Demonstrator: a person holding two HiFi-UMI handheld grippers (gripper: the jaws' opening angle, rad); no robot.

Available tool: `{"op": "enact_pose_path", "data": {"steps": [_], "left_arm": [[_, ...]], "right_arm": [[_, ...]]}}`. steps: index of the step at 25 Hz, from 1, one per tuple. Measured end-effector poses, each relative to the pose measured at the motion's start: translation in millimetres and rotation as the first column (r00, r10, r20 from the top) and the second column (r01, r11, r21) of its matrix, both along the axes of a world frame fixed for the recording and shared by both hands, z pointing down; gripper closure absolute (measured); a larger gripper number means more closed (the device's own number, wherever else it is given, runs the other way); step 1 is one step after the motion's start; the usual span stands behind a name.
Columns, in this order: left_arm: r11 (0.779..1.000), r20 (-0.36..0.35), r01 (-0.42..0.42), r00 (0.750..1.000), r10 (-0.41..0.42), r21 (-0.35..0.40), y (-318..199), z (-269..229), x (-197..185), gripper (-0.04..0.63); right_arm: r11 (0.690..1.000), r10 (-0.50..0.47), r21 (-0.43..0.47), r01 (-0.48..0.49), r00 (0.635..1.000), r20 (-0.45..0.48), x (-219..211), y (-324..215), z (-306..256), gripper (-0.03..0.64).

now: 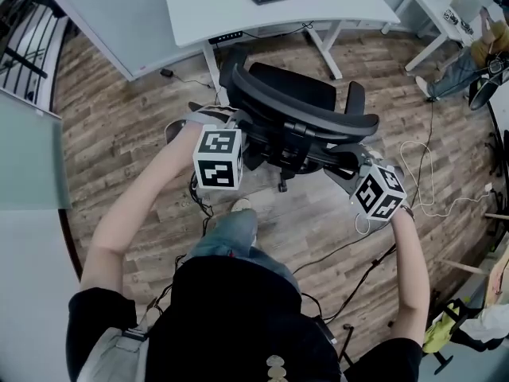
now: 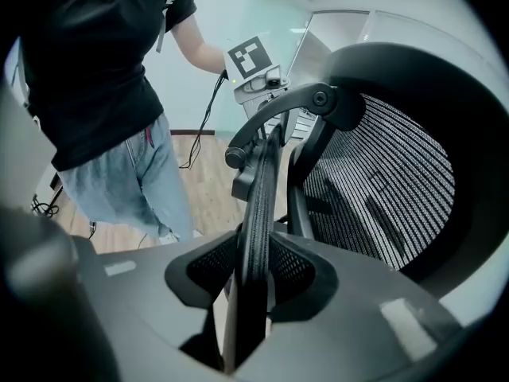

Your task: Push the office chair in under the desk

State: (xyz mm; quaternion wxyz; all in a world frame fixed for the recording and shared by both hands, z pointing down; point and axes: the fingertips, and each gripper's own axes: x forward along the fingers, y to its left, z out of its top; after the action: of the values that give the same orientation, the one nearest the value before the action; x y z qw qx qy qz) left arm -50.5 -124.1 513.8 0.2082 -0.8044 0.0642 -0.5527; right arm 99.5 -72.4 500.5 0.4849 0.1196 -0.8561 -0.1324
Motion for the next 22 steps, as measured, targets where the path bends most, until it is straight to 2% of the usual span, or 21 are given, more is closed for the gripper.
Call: {"op": "enact_pose_path", "data": {"steps": [3, 10, 14, 19, 22], "left_arm": [[1.000, -0.006, 0.016, 1.000, -0.016, -0.002, -38.6, -10.7, 11.7, 0.453], [0.997, -0.066, -0.008, 0.998, 0.013, 0.075, -75.4, -13.1, 38.5, 0.453], [0.998, -0.082, -0.034, 0.996, 0.038, 0.049, -99.2, -12.7, 60.8, 0.456], [0.999, -0.059, -0.017, 0.998, 0.020, 0.036, -138.9, -9.5, 77.7, 0.457], [1.000, -0.053, -0.008, 0.999, 0.009, 0.008, -172.2, -13.3, 102.0, 0.459]], "right_arm": [[1.000, -0.013, -0.014, 0.013, 1.000, 0.014, 12.7, -43.7, -9.3, 0.479], [0.999, -0.034, -0.039, 0.033, 0.999, -0.027, 42.7, -99.7, -6.5, 0.492], [0.996, -0.050, -0.071, 0.046, 0.997, -0.053, 63.4, -123.2, -3.6, 0.493], [0.993, -0.068, -0.097, 0.065, 0.997, -0.022, 78.6, -163.0, 0.1, 0.461], [0.990, -0.076, -0.119, 0.073, 0.997, -0.021, 102.9, -202.5, -1.9, 0.437]]}}
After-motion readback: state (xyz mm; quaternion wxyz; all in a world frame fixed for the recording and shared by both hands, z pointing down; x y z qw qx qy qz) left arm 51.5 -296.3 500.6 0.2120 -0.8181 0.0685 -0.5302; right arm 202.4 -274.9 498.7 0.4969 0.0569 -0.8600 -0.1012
